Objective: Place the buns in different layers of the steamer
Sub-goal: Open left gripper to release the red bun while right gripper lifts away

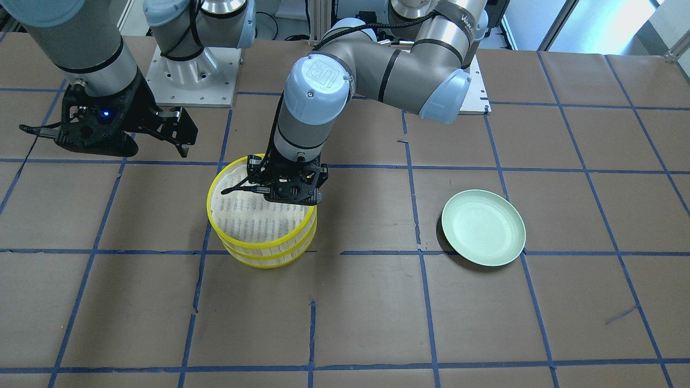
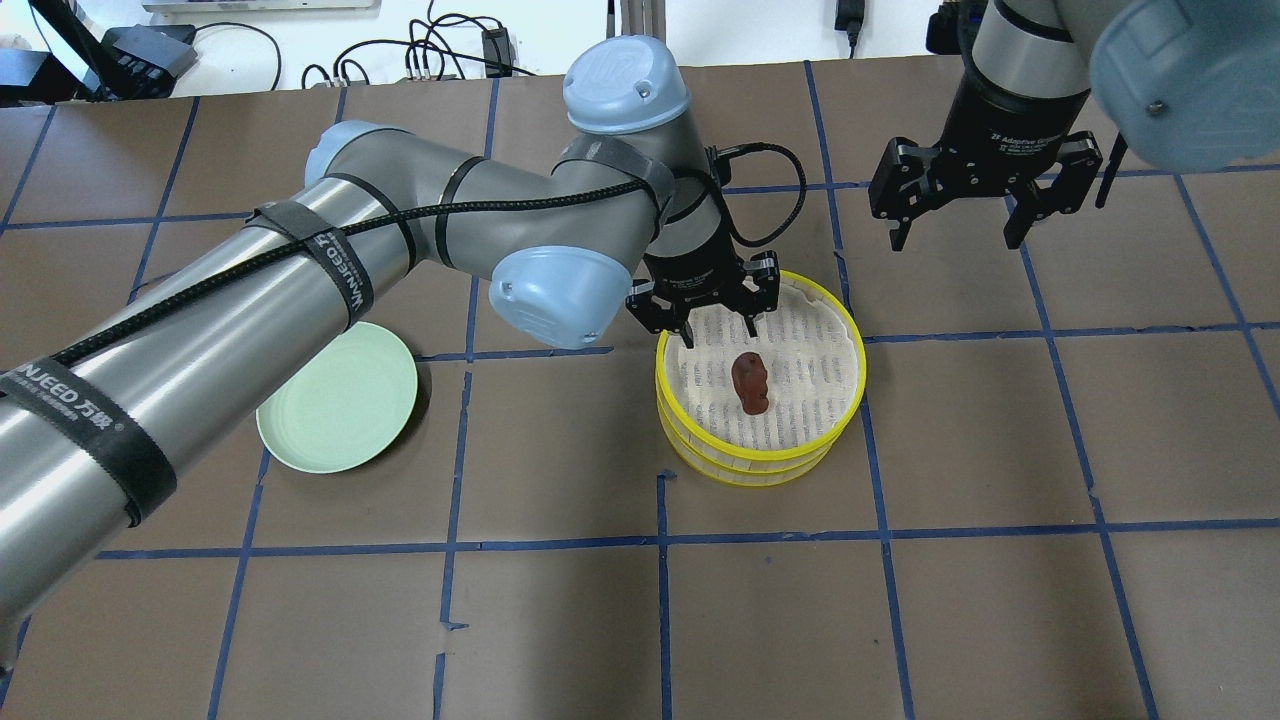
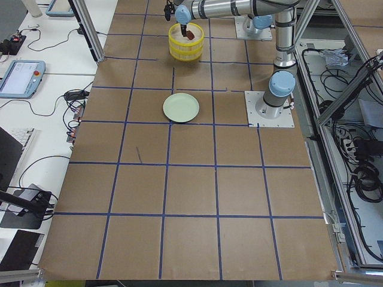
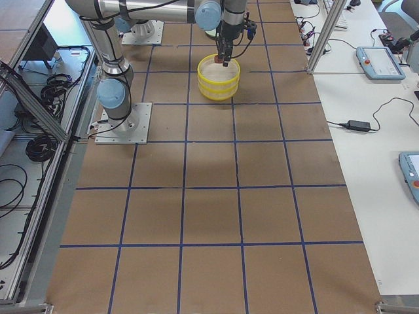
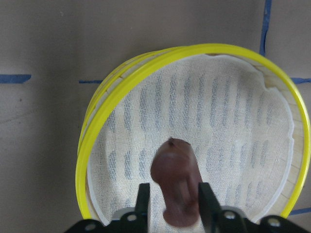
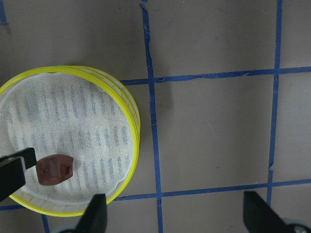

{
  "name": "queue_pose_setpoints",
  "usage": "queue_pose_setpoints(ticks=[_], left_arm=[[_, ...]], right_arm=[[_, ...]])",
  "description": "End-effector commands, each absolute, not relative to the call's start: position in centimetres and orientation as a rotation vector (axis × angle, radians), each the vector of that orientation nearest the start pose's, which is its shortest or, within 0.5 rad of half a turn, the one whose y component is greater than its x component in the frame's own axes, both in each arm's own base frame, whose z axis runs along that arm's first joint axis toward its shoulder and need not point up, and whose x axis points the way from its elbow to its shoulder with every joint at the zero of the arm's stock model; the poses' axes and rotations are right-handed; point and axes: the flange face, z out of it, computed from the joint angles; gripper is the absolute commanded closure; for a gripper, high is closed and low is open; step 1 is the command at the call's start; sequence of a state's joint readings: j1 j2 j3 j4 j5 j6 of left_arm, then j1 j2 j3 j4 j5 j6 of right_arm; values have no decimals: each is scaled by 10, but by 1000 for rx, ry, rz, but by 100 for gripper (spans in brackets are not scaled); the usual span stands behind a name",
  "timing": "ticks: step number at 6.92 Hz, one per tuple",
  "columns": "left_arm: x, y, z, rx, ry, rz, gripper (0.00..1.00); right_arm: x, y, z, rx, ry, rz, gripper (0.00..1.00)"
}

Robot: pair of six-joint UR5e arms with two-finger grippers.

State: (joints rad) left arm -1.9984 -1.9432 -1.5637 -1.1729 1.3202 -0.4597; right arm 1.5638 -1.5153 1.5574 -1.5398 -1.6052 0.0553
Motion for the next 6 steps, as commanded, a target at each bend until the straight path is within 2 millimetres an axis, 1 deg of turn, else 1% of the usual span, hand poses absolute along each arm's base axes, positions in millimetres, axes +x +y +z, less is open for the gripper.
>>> queue_pose_setpoints(ticks=[1,2,3,4,5,6], left_arm=[[-391,-503,360,-40,3316,26,1],[-376,-509,395,-50,3281,54,2],[-343,-523,431,-50,3219,72,5],[-302,-532,459,-50,3207,48,5],[-249,-530,480,31,3209,38,5],[-205,-520,485,130,3190,46,4]], right_arm=[[129,-502,474,100,3171,113,0],[126,-501,484,100,3172,116,0],[124,-501,491,105,3177,125,0],[116,-504,499,127,3177,104,0],[106,-506,504,125,3176,79,0],[103,-507,507,126,3176,62,0]])
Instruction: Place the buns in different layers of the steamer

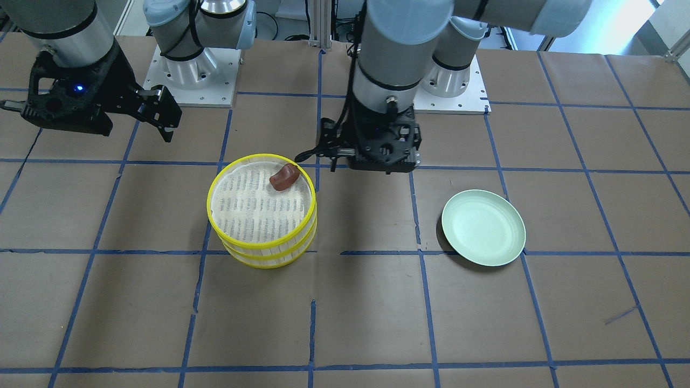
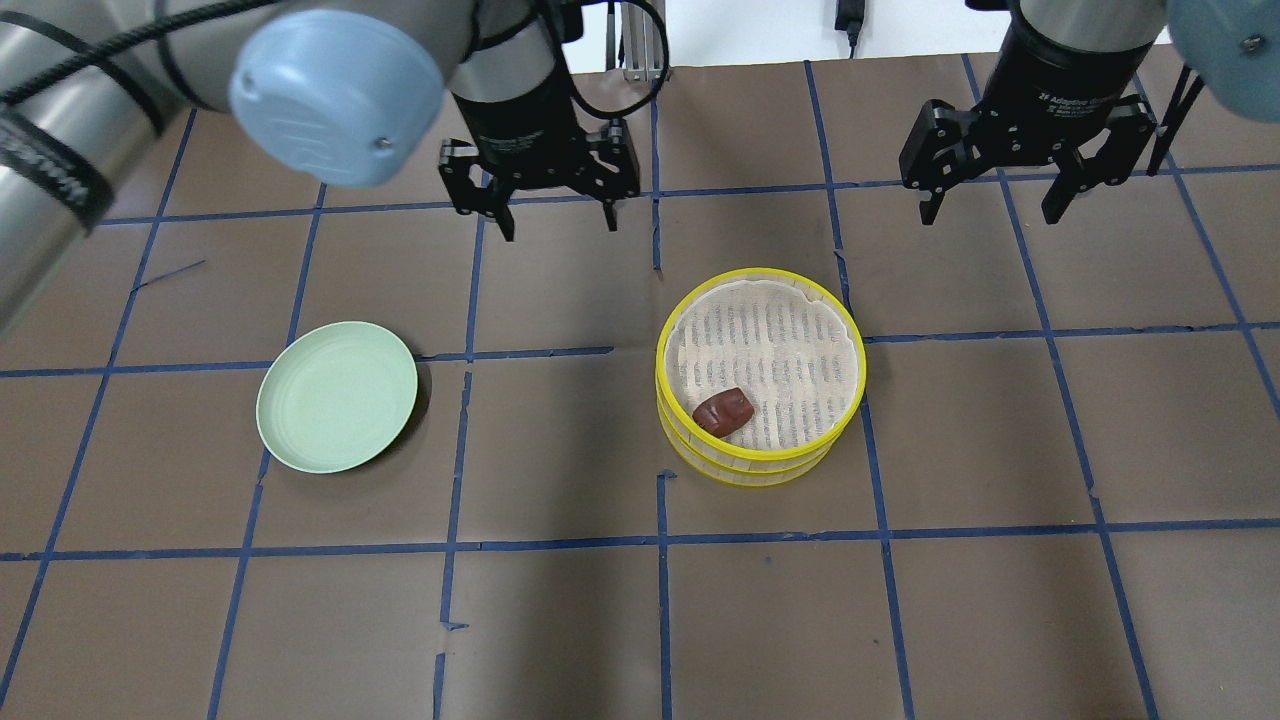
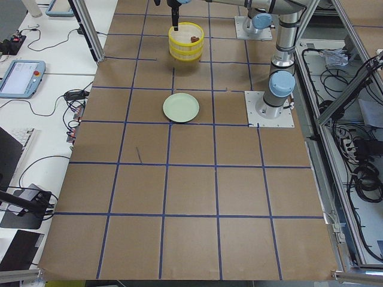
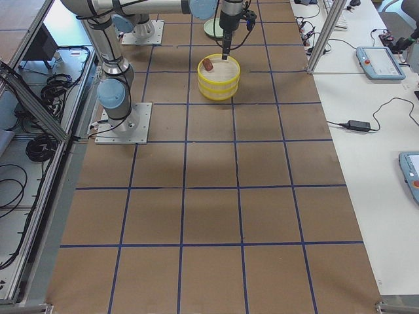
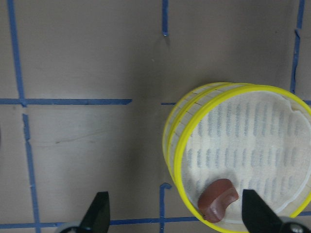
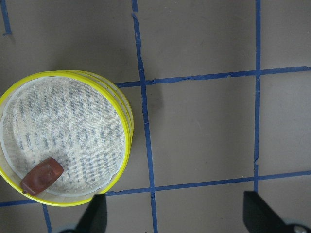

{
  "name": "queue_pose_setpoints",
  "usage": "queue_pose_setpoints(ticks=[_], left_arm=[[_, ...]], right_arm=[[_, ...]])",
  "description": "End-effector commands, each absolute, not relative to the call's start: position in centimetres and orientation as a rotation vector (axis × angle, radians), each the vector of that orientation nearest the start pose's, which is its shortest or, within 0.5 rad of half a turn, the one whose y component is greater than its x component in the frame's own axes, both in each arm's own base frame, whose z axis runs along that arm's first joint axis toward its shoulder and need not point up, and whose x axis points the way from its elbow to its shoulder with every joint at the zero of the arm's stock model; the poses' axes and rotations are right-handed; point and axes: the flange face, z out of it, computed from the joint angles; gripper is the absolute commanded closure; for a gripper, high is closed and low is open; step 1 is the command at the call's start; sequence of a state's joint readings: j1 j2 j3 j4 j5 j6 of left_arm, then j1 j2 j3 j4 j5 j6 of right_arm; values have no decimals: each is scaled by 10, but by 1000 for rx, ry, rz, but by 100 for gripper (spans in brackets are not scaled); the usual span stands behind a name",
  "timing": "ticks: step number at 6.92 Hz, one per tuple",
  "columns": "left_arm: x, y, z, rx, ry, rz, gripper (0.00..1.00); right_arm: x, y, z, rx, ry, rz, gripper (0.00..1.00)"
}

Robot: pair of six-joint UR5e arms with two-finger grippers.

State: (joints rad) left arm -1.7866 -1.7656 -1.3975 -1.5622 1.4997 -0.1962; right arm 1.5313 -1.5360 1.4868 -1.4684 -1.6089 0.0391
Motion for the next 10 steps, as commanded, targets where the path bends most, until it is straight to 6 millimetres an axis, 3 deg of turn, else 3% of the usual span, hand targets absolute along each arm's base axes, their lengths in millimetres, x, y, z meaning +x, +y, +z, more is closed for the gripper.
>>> queue_pose_setpoints(ticks=[1,2,3,4,10], left_arm=[[-160,-509,479,157,3154,58,3],[-133,-509,485,150,3153,23,0],[-120,-514,490,126,3143,-17,0],[-116,-514,489,126,3103,-13,0],[-122,-512,485,133,3094,-1,0]], right_arm=[[103,-507,505,128,3176,62,0],[102,-507,504,128,3176,64,1],[103,-507,504,111,3175,64,0],[104,-507,504,46,3173,68,0],[105,-507,504,62,3174,67,0]])
